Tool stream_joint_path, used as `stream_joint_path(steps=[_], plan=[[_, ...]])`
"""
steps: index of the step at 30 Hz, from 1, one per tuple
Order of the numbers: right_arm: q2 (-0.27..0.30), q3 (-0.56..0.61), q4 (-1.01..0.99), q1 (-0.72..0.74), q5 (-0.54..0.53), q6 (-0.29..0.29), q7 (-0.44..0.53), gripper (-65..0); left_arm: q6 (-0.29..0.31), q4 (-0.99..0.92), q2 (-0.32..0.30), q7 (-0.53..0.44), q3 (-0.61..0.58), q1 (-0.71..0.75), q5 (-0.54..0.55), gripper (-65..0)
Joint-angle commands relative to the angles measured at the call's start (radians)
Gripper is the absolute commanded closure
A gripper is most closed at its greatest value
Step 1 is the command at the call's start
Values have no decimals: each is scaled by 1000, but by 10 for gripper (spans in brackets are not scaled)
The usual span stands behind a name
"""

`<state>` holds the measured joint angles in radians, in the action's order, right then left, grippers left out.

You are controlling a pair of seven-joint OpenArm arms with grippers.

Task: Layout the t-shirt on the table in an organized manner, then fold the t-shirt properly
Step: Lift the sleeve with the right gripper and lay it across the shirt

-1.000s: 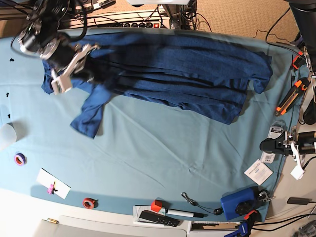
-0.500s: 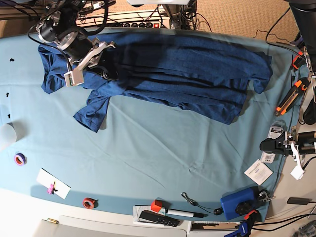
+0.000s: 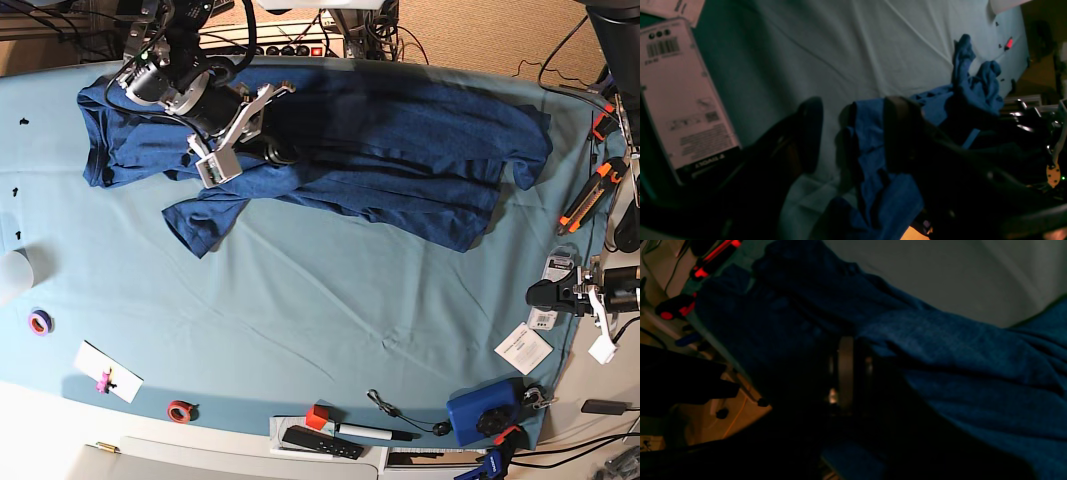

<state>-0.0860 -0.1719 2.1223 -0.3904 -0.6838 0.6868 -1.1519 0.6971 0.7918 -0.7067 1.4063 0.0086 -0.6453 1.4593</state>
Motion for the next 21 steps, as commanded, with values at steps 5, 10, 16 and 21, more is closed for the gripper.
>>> stream_joint_path(steps=[5, 10, 16, 21], plan=[[0, 2, 17, 5, -31, 6, 18, -299, 1, 13, -22, -10, 8, -31, 24, -301], [0, -11, 17, 20, -18, 1, 67, -299, 1, 13, -18, -10, 8, -31, 24, -301], [0, -175, 17, 119, 55, -161, 91, -298, 1, 13, 24, -10, 8, -31, 24, -301], [0, -404, 16, 192, 22, -188, 89, -298, 1, 13, 79, -11, 8, -31, 24, -301]])
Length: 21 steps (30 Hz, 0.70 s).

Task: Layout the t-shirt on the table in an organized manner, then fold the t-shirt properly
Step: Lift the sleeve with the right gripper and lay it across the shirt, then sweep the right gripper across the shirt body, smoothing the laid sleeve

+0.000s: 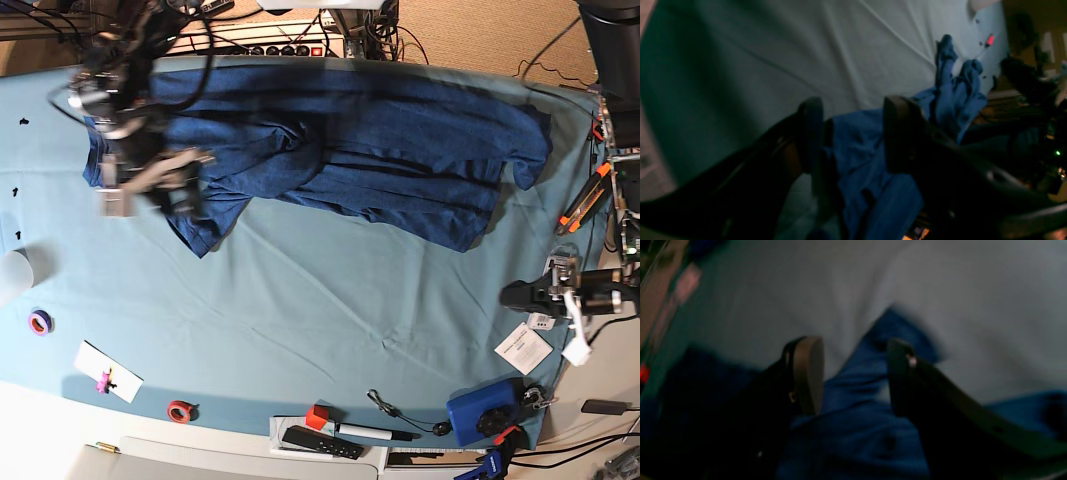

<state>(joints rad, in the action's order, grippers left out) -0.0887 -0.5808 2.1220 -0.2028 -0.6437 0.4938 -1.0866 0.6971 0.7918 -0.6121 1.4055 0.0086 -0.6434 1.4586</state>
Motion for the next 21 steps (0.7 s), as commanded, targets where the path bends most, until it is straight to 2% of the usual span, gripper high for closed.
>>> stream_joint_path(steps=[1, 5, 8, 14, 21], plan=[[3, -39, 16, 10, -31, 7, 26, -298, 1, 13, -4, -11, 8, -33, 25, -301], [8, -173, -19, 13, -75, 20, 41, -298, 1, 13, 35, -11, 8, -33, 25, -301], [27, -219, -131, 32, -95, 19, 42, -298, 1, 13, 58, -11, 8, -33, 25, -301], [74, -218, -409, 122, -134, 41, 23, -298, 1, 13, 71, -11, 8, -33, 25, -301], [85, -217, -632, 265, -134, 40, -18, -298, 1, 13, 69, -11, 8, -33, 25, -301]])
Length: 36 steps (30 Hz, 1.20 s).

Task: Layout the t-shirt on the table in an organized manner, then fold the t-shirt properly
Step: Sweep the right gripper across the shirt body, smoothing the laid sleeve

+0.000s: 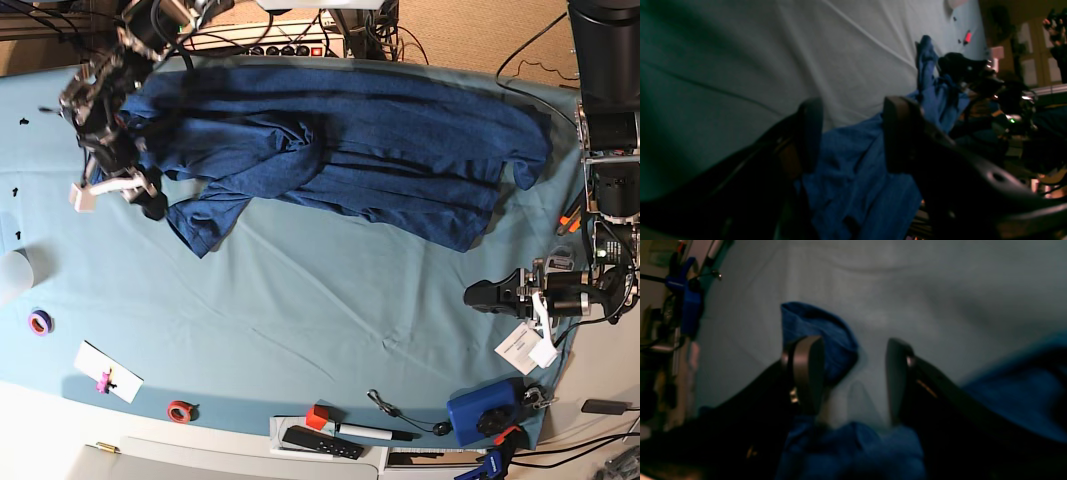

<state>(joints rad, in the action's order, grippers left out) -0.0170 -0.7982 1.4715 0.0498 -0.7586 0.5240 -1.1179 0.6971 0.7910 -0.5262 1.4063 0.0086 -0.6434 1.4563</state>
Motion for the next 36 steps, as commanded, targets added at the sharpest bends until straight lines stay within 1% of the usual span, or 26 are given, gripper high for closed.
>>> stream_joint_path(steps=[1, 4, 6, 9, 10, 11, 12, 15, 17, 19, 22, 26, 28, 32, 34, 36], plan=[[14, 1, 1, 28, -19, 10, 5, -298, 1, 14, -17, -12, 8, -33, 27, -301], [14, 8, -20, 60, -18, 10, 0, -298, 1, 14, -17, -12, 8, -33, 27, -301], [14, 28, -21, 71, 1, 10, 0, -298, 1, 14, -17, -12, 8, -33, 27, -301], [14, 88, -21, 75, 52, 2, 0, -296, 1, 14, -17, -16, 8, -33, 27, -301], [14, 113, -21, 75, 76, -5, -1, -285, 1, 14, -17, -18, 8, -33, 27, -301], [14, 138, -21, 75, 100, -8, -1, -255, 1, 14, -17, -18, 8, -33, 27, -301], [14, 165, -21, 75, 121, -8, -1, -204, 1, 14, -17, -18, 8, -33, 27, -301], [14, 235, -21, 75, 150, -8, 0, -5, 1, 14, -17, -16, 8, -33, 27, -301], [14, 275, -21, 75, 146, -3, 13, 0, 1, 14, -17, -16, 8, -33, 27, -301], [14, 312, -19, 75, 123, 32, 12, 0, 1, 14, -17, -16, 8, -33, 27, -301], [14, 369, -6, 74, 28, 114, -37, 0, 1, 14, -18, -17, 8, -33, 27, -301], [13, 471, 69, 68, -92, 174, -121, 0, 1, 14, -18, -32, 8, -32, 27, -301], [12, 537, 134, 58, -124, 174, -133, 0, 1, 14, -18, -32, 8, -33, 27, -301], [-5, 685, 287, 33, -122, 174, -148, 0, 1, 14, -18, -39, 8, -33, 27, -301], [-30, 755, 330, 23, -114, 174, -147, 0, 1, 14, -18, -38, 8, -33, 27, -301], [-71, 819, 344, 13, -108, 174, -145, 0, 1, 14, -18, -38, 8, -33, 27, -301]])
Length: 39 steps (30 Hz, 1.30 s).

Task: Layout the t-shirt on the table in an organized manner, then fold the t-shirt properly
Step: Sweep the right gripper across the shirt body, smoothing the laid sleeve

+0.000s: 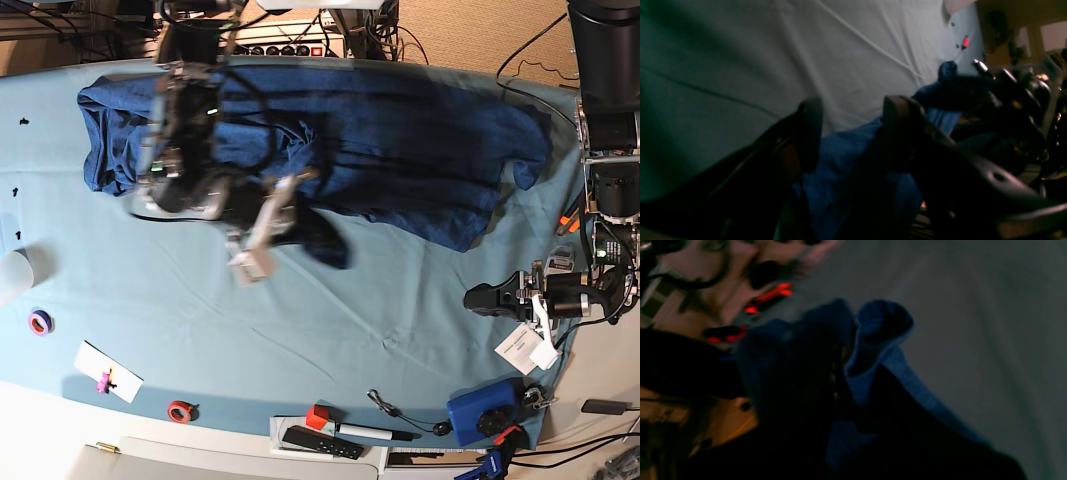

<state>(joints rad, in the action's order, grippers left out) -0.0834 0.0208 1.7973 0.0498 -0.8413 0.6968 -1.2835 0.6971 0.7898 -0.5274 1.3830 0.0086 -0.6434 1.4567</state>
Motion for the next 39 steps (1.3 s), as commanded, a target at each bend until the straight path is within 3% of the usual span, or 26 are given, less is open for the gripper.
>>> stream_joint_path(steps=[1, 3, 8, 11, 18, 26, 30, 31, 34, 35, 39], plan=[[-28, 32, 18, 10, -21, 1, 21, 0, 1, 15, -16, -15, 8, -33, 27, -301], [-58, 104, 18, 0, -3, 1, 40, 0, 1, 15, -18, -15, 8, -33, 27, -301], [-58, 286, 18, 0, 176, -5, 135, 0, 1, 15, -24, -16, 8, -34, 27, -301], [-58, 352, 18, 0, 211, -21, 145, 0, 1, 15, -23, -16, 8, -33, 27, -301], [-59, 451, 18, 0, 211, -20, 230, 0, 1, 15, -24, -23, 8, -33, 27, -301], [-58, 539, 13, 0, 213, -19, 246, 0, 1, 15, -24, -23, 8, -33, 27, -301], [-59, 548, 13, 0, 304, -18, 254, 0, 1, 15, -24, -23, 8, -33, 27, -301], [-58, 548, 12, 0, 327, -18, 259, -36, 1, 15, -24, -23, 8, -33, 27, -301], [-59, 548, 7, 0, 373, -16, 324, -300, 1, 15, -24, -23, 8, -33, 27, -301], [-59, 548, 7, 2, 375, -16, 336, -326, 1, 15, -24, -23, 8, -33, 27, -301], [-58, 547, 8, 20, 376, -17, 341, -326, 1, 15, -24, -23, 8, -33, 27, -301]])
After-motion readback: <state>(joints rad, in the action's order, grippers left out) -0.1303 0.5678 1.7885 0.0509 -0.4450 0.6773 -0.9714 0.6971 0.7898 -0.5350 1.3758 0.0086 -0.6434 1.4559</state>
